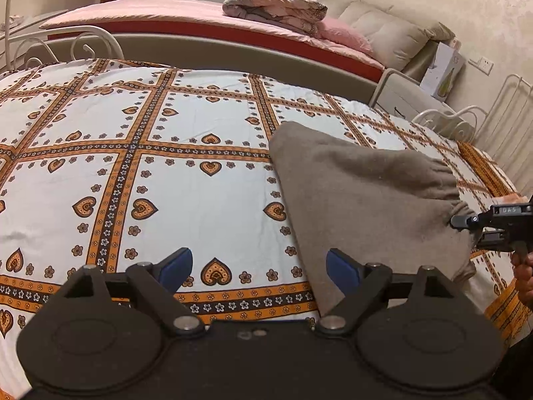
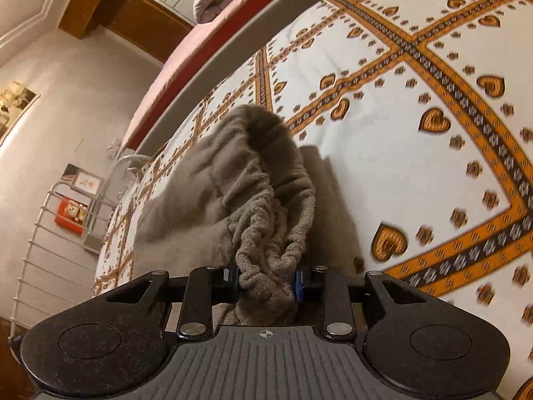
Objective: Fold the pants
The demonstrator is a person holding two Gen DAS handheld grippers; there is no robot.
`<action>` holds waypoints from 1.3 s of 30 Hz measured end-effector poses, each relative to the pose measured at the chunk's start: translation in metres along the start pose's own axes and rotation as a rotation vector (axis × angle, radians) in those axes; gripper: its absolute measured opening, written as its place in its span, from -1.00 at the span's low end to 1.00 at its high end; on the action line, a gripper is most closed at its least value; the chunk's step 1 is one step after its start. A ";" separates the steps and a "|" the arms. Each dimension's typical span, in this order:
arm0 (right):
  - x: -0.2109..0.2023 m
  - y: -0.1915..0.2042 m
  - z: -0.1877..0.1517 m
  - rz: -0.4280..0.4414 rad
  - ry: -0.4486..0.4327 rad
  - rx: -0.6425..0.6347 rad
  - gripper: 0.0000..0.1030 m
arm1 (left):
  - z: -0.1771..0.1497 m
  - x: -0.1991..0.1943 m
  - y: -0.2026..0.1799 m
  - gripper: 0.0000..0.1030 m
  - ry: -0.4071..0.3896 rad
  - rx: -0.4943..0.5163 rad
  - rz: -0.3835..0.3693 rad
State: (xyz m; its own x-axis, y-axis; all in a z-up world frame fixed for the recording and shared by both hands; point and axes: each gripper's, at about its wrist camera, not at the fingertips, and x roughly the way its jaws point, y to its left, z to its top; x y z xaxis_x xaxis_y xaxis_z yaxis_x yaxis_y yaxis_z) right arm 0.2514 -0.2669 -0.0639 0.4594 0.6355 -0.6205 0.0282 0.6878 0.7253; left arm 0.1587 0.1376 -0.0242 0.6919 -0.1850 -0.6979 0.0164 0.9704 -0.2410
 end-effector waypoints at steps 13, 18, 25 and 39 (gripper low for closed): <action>-0.044 0.049 -0.008 -0.101 -0.252 -0.251 -0.03 | -0.001 0.001 -0.004 0.59 -0.002 0.030 0.008; 0.009 0.045 -0.015 -0.312 -0.038 -0.374 0.35 | 0.001 0.009 -0.011 0.59 0.007 0.042 -0.001; -0.021 0.029 -0.002 -0.130 -0.119 -0.183 0.49 | 0.000 0.017 -0.017 0.60 0.017 0.073 -0.013; -0.018 -0.025 0.013 0.001 0.004 0.032 0.49 | 0.006 0.054 -0.015 0.59 0.082 -0.091 -0.180</action>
State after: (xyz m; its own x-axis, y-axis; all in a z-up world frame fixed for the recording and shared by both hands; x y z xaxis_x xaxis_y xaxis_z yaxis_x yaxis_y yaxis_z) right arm 0.2539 -0.2997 -0.0672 0.4559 0.6379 -0.6206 0.0558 0.6755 0.7353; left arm 0.1999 0.1143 -0.0543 0.6225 -0.3696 -0.6898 0.0665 0.9032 -0.4240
